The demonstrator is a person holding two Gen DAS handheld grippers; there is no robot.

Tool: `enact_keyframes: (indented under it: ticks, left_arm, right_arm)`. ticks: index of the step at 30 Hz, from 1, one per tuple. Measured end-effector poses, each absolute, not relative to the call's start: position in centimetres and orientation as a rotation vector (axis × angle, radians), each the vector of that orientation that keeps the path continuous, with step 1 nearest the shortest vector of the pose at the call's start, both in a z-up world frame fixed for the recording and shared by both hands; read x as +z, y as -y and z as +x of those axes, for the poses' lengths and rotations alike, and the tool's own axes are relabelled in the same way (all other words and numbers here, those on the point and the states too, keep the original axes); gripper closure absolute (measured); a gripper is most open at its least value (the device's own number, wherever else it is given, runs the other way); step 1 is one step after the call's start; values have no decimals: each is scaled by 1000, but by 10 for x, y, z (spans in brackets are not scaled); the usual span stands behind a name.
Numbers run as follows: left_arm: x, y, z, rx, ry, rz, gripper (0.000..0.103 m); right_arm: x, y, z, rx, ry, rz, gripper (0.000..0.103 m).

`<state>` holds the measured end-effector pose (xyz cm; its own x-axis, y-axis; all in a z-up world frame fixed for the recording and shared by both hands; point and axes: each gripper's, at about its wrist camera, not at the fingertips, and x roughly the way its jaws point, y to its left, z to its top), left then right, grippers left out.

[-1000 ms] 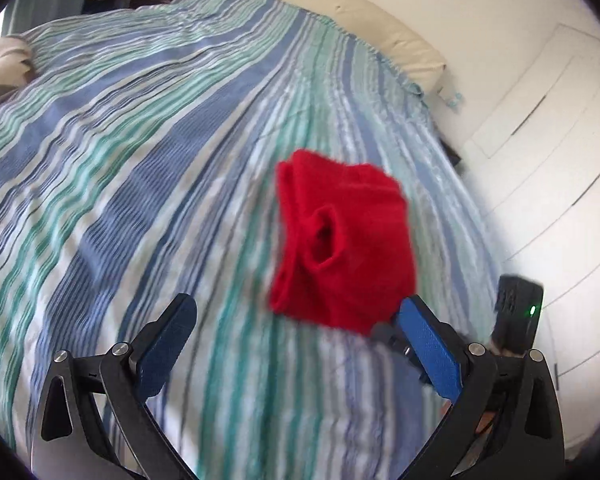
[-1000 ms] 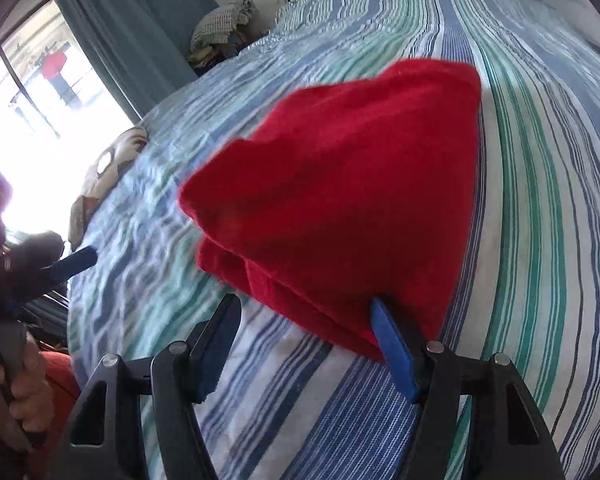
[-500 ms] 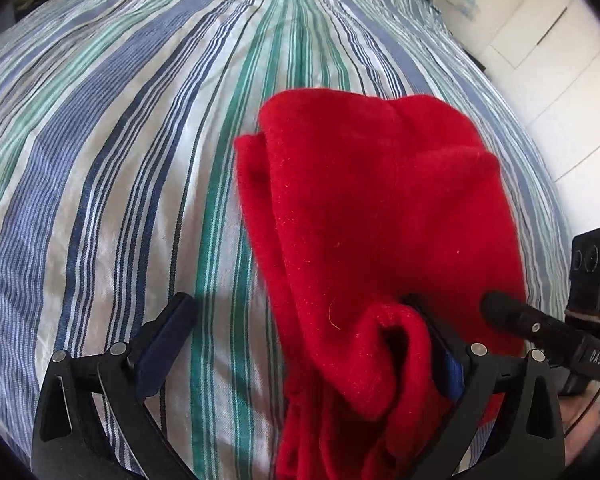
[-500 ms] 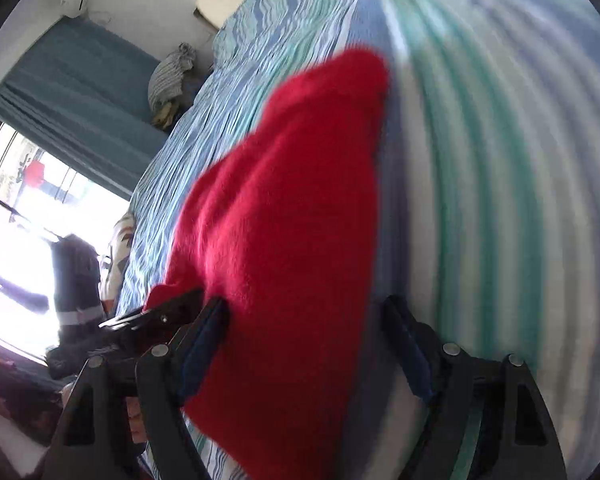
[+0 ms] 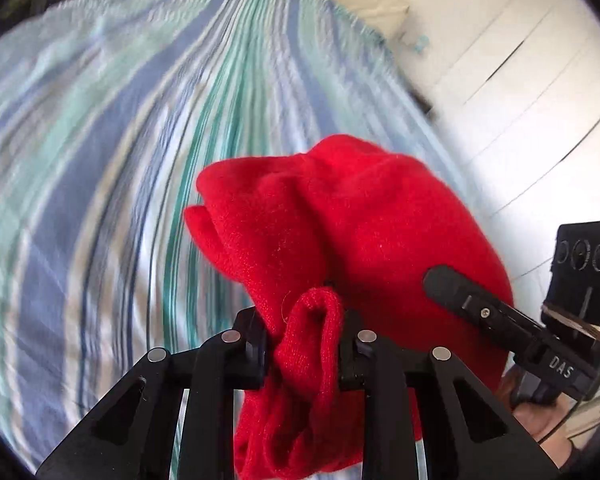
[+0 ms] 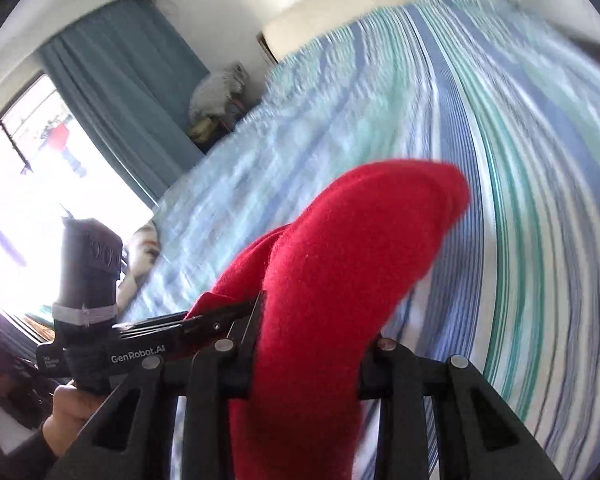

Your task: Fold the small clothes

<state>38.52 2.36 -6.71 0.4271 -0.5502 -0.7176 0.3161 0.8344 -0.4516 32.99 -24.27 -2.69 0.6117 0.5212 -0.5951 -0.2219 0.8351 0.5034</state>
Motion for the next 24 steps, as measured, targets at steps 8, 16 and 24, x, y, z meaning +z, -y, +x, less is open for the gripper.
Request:
enact_keyframes:
  ticks: [8,16,24]
  left_arm:
    - [-2,-12,393,-565,-888,-219,65]
    - [-112,-27,275,-306,-979,106,37]
    - [-58,-17,143,0,-813,242,2]
  right_arm:
    - [22,259,352,457,-728,472,64]
    - [-66,294,262,132,-983,325,23]
    - [-40,280,110,21,-1029,121,2]
